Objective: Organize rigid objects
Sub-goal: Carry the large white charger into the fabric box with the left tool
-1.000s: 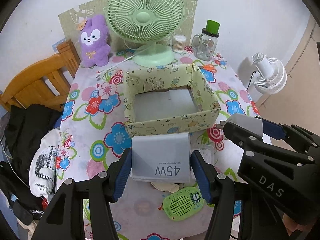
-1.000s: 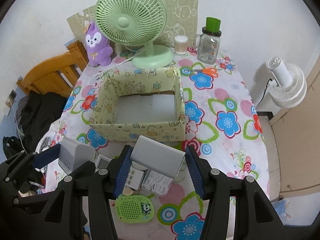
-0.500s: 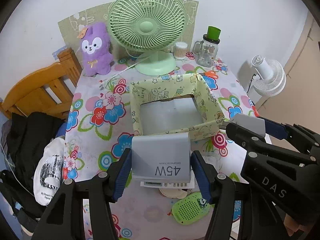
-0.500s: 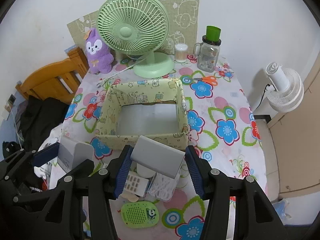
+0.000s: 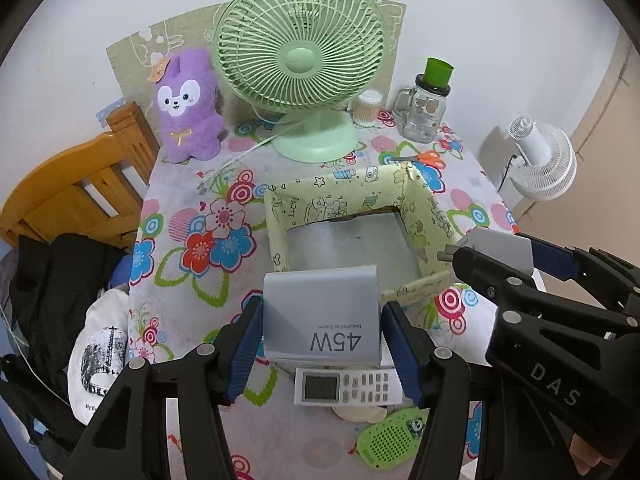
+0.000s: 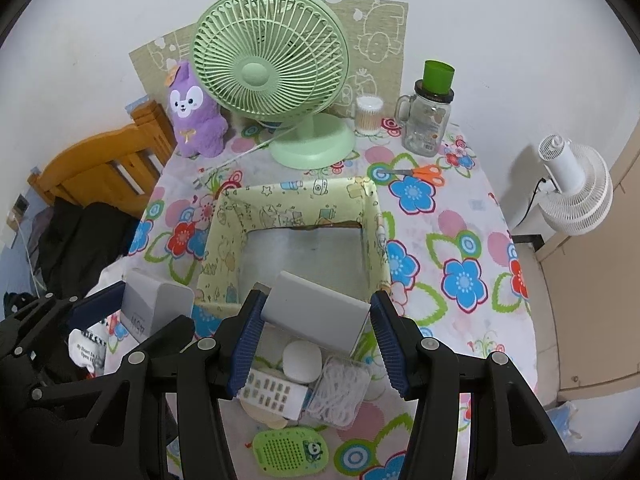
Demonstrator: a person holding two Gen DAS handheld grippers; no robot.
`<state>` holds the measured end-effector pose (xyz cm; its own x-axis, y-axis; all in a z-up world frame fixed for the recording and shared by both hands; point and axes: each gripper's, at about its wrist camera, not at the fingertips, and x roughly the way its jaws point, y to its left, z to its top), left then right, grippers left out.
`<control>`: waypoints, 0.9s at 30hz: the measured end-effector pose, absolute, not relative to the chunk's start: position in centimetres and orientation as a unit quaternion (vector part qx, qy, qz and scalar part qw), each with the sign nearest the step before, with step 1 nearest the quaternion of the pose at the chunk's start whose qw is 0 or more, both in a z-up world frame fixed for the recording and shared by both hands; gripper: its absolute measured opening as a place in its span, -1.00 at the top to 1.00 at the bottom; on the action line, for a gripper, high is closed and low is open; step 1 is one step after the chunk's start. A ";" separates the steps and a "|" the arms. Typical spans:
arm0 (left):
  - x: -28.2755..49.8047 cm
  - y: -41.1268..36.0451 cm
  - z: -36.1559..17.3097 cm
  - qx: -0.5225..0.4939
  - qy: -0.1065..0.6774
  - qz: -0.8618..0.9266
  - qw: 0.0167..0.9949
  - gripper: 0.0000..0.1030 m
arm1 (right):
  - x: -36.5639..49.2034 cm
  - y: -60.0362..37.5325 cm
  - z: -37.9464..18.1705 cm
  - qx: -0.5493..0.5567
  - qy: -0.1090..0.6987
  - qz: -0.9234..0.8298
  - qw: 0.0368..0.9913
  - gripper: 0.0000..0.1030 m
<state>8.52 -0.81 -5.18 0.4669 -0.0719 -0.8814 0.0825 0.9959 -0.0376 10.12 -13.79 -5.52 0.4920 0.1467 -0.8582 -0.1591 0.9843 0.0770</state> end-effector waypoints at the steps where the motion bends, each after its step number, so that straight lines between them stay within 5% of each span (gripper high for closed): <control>1: 8.7 -0.8 -5.3 0.005 0.515 -0.045 0.856 -0.19 | 10.5 -13.8 -5.6 -0.008 0.496 0.088 0.864 -0.11; 27: 13.9 -1.3 -7.9 0.012 0.536 -0.037 0.843 -0.19 | 16.6 -13.3 -8.2 -0.028 0.521 0.112 0.846 -0.11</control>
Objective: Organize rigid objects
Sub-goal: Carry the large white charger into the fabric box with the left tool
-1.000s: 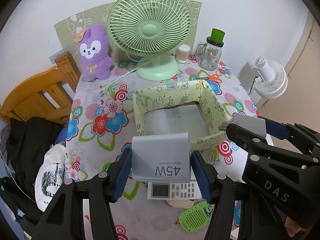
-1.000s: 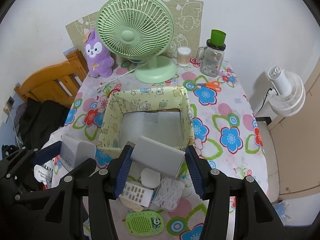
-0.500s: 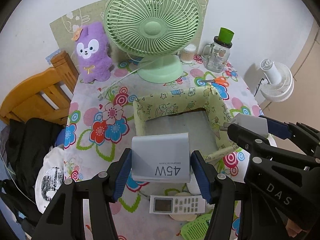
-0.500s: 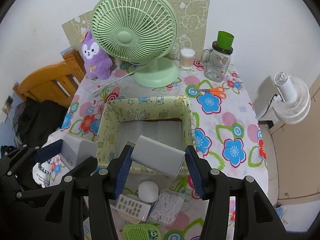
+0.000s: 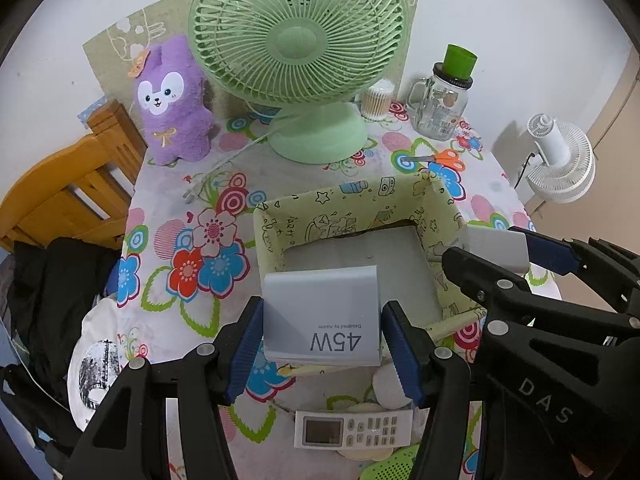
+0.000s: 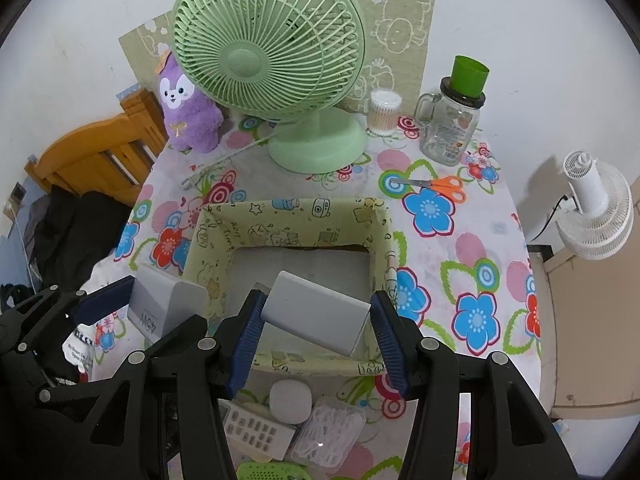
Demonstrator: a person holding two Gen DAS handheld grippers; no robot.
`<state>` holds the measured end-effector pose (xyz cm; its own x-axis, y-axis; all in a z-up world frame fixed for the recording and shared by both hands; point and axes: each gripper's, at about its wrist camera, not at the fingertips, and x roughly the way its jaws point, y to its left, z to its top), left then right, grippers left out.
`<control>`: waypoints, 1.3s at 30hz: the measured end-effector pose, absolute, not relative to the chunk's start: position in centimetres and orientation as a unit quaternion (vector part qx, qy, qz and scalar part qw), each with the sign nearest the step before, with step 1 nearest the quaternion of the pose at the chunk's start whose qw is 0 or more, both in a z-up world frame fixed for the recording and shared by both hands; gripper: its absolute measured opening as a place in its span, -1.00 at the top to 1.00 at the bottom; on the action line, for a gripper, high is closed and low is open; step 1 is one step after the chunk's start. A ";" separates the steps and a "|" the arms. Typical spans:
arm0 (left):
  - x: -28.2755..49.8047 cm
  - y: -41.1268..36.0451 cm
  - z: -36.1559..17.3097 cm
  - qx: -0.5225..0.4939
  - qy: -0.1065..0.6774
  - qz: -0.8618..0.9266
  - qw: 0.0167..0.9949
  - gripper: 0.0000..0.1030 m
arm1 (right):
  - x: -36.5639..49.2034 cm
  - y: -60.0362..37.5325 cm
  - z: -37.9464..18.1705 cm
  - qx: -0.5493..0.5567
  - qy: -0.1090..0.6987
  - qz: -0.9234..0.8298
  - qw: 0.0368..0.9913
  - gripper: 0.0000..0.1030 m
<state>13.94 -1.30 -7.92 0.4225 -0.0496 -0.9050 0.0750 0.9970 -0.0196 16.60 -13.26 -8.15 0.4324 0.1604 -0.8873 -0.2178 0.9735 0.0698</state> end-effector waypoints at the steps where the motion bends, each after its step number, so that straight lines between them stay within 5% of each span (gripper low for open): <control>1: 14.1 -1.3 -8.1 0.012 0.537 -0.037 0.842 -0.19 | 16.9 -13.3 -8.4 -0.028 0.523 0.113 0.845 -0.11; 39: 18.6 -2.4 -14.8 0.013 0.582 -0.046 0.811 -0.15 | 23.9 -11.8 -16.7 -0.043 0.577 0.129 0.805 -0.06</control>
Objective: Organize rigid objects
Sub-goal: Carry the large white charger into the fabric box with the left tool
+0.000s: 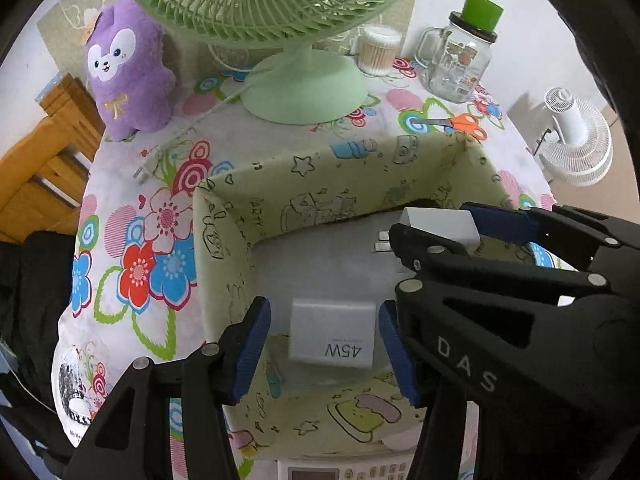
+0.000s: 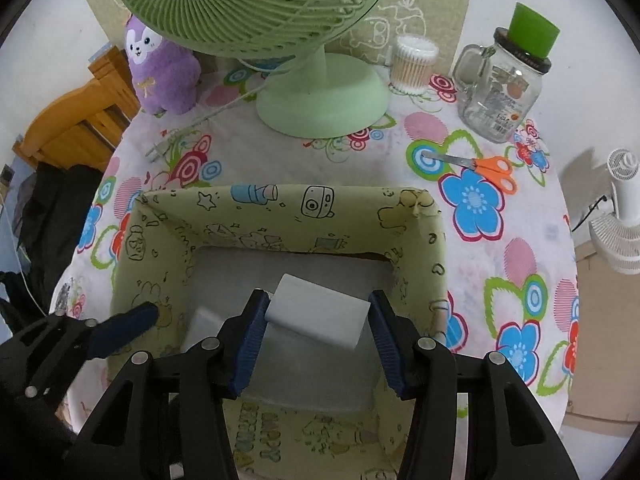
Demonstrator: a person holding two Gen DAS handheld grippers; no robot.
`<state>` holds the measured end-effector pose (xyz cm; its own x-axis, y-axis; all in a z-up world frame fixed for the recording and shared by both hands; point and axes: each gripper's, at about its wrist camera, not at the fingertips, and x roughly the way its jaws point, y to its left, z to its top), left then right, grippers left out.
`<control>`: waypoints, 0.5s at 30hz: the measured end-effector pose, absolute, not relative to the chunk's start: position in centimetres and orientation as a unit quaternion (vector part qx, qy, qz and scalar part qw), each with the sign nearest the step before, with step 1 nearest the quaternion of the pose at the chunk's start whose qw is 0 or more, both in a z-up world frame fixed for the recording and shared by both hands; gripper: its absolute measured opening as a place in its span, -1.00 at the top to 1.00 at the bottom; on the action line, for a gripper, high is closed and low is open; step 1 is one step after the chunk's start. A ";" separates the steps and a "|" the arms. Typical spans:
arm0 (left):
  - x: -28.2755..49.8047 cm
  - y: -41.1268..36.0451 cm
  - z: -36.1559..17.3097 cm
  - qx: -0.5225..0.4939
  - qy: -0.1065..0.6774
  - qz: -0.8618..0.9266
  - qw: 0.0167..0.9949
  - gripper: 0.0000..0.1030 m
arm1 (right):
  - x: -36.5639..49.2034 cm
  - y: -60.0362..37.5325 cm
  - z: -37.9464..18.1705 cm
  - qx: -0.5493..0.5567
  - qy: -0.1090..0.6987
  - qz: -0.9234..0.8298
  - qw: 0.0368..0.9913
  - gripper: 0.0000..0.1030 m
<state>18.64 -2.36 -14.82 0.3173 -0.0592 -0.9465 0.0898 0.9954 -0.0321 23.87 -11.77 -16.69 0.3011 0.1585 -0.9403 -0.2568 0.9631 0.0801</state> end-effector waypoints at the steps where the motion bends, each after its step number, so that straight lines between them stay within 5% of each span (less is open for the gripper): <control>1: 18.7 -2.3 -14.9 0.014 0.583 -0.043 0.811 -0.16 | 24.0 -11.7 -16.8 -0.042 0.576 0.129 0.806 -0.06; 9: 18.8 -2.9 -14.9 0.016 0.586 -0.059 0.808 -0.62 | 25.2 -11.1 -18.1 -0.038 0.579 0.126 0.805 -0.06; 15: 18.8 -3.1 -14.7 0.034 0.580 -0.049 0.812 -0.70 | 25.3 -10.7 -18.2 -0.051 0.573 0.136 0.806 -0.21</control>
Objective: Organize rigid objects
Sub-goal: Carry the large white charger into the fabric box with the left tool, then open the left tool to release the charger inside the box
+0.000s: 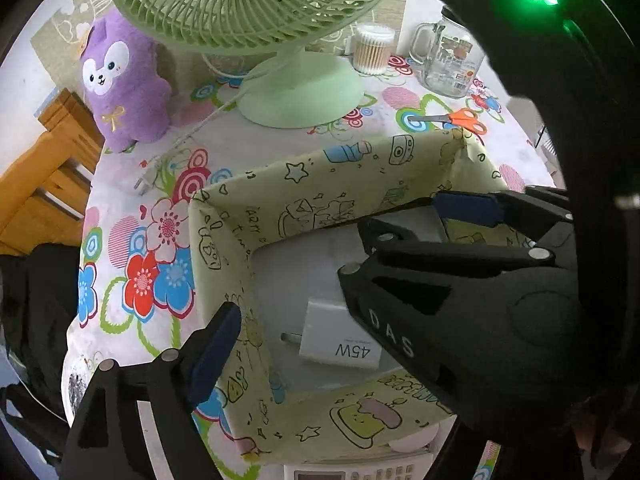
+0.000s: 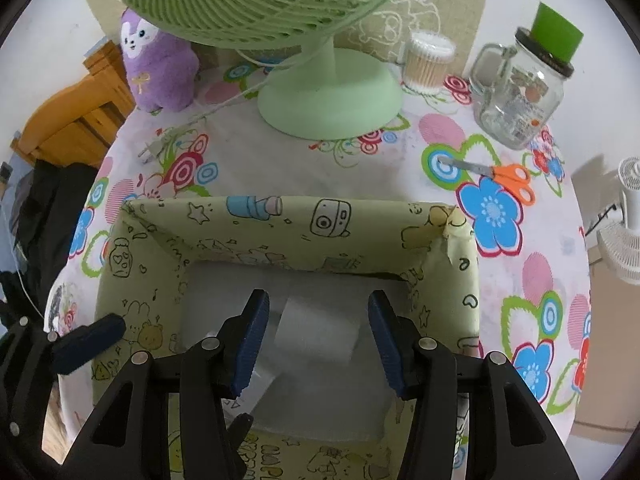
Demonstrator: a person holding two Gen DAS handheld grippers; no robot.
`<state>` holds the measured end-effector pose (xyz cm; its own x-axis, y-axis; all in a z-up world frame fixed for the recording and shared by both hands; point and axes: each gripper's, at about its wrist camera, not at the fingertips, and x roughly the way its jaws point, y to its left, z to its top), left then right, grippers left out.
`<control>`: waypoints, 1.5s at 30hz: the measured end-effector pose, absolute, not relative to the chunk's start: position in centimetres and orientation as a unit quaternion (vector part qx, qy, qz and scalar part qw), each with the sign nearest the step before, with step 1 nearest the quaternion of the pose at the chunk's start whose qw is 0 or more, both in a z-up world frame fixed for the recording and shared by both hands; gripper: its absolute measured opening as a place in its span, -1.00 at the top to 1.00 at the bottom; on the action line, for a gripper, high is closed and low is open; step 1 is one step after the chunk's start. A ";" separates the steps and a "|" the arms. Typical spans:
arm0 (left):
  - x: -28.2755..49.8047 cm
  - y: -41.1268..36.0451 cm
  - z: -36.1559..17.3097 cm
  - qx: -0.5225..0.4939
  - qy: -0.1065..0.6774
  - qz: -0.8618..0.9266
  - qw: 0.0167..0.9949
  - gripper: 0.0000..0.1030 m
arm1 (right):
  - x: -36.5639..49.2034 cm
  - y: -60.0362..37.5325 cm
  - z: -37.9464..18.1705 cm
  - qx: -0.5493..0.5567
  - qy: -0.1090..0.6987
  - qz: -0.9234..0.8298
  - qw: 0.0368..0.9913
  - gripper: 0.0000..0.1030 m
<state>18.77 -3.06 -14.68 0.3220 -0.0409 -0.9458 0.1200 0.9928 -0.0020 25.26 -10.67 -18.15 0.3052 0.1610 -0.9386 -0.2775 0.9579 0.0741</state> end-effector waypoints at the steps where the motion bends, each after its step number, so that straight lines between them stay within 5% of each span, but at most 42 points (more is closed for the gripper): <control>1: 18.8 -3.0 -14.7 0.032 0.582 -0.050 0.811 -0.70 | 25.2 -10.7 -18.2 -0.050 0.574 0.136 0.806 -0.29; 4: 18.8 -2.8 -14.5 0.027 0.581 -0.055 0.811 -0.75 | 25.0 -11.0 -17.8 -0.043 0.571 0.134 0.809 -0.61; 11: 18.5 -2.9 -13.6 0.024 0.576 -0.055 0.815 -0.85 | 24.0 -11.5 -16.7 -0.048 0.566 0.141 0.811 -0.66; 15: 18.2 -2.9 -13.3 0.030 0.574 -0.048 0.817 -0.89 | 23.2 -11.8 -15.4 -0.050 0.553 0.139 0.820 -0.84; 45: 13.6 -3.2 -9.9 0.022 0.543 -0.016 0.839 -0.92 | 17.4 -14.4 -10.6 -0.065 0.535 0.099 0.836 -0.86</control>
